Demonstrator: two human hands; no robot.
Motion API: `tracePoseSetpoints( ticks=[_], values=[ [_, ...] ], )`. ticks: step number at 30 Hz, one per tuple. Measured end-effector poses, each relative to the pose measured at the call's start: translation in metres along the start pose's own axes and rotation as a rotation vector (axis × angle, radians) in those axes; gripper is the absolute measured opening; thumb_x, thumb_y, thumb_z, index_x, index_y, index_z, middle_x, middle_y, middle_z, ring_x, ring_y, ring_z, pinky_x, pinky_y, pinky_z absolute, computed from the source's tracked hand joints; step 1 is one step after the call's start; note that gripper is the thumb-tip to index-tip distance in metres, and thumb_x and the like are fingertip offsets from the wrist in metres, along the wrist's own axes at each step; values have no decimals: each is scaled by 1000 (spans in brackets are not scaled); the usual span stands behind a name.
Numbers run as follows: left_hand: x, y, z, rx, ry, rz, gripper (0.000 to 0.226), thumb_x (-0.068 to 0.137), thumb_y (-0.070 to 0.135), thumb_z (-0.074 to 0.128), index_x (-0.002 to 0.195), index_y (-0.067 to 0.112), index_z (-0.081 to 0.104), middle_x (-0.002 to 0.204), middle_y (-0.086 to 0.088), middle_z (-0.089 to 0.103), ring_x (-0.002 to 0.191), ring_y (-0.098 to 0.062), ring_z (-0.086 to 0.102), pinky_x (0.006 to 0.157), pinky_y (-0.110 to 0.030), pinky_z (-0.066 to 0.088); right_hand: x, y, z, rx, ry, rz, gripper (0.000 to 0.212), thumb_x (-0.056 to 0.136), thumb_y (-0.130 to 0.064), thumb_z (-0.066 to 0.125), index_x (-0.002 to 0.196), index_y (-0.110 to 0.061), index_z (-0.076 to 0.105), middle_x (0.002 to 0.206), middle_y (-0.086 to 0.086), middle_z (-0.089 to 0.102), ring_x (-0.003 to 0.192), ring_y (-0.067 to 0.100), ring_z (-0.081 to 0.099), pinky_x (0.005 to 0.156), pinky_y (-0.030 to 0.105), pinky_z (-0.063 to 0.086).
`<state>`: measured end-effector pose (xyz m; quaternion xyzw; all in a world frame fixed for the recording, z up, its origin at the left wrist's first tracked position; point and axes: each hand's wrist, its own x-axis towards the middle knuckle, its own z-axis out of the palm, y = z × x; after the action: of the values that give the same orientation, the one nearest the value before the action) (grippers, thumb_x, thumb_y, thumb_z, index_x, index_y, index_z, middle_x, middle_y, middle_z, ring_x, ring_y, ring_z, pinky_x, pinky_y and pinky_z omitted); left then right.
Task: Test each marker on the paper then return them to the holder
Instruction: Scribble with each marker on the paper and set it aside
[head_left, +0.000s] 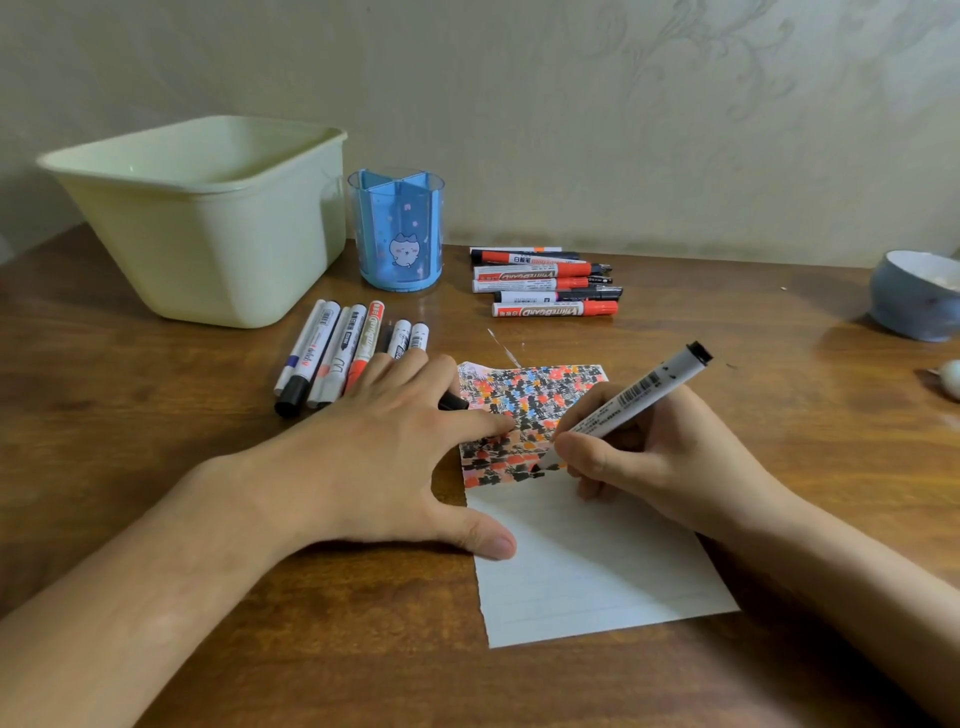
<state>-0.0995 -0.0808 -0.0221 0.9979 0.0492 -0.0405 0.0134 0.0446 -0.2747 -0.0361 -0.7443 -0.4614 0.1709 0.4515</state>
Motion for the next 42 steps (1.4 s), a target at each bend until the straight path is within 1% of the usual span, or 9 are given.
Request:
tracePoseSetpoints(
  ticks=[6,11,16,21,24,29,33,38,42],
  values=[
    [0,-1,1,-6,1,1,105,55,104,30,148,58,16,108,14,24,109,-10,23,103,-34,31,1,1,-2,-9,16,18,5,87,-17,72,85,-13,68,67,-2,72,61,16,72,58,26,57],
    [0,0,0,8,-19,-4,105,54,103,29,148,57,14,105,14,21,103,-9,20,102,-34,32,0,-1,0,-25,-26,-3,10,85,-23,74,89,-14,70,71,-5,72,65,16,73,60,26,57],
    [0,1,-1,-4,-25,-9,106,53,103,28,148,58,14,107,14,22,104,-9,20,103,-33,31,0,-1,-3,-6,3,12,7,86,-16,73,85,-11,68,67,-2,71,61,16,71,58,26,56],
    [1,0,-1,-2,-21,-2,105,56,103,29,148,57,14,109,14,23,111,-9,23,105,-34,30,0,-2,-1,-8,-28,6,7,86,-16,74,85,-13,69,68,-6,71,63,15,72,59,25,56],
    [0,0,0,0,-10,1,105,56,103,30,149,56,15,108,14,23,109,-9,23,104,-33,30,0,-2,-3,1,-7,22,7,86,-13,73,83,-12,66,66,-4,70,60,14,70,58,26,56],
    [-1,1,-2,16,-17,2,104,58,102,30,149,56,14,108,14,23,106,-8,20,102,-31,29,-1,-3,-1,-17,-39,-15,5,86,-15,74,84,-15,69,68,-6,70,61,13,70,59,25,55],
    [0,1,-2,-3,-25,-3,105,56,103,30,149,56,14,110,15,23,110,-9,22,105,-34,30,0,-1,-3,-5,-12,12,8,86,-12,72,81,-12,66,64,-3,68,57,15,68,56,27,55],
    [0,1,-2,17,-35,-1,104,57,102,29,149,56,13,108,14,21,107,-8,20,103,-34,30,-1,-3,-1,-28,-31,-29,6,87,-21,74,85,-16,70,69,-7,70,62,12,69,58,24,55],
    [0,1,-2,16,-41,-5,104,57,102,30,149,56,13,109,14,22,108,-9,20,104,-34,30,1,-1,-3,-44,-4,-5,8,86,-17,73,80,-17,67,65,-7,68,58,9,66,57,25,54]
  ],
)
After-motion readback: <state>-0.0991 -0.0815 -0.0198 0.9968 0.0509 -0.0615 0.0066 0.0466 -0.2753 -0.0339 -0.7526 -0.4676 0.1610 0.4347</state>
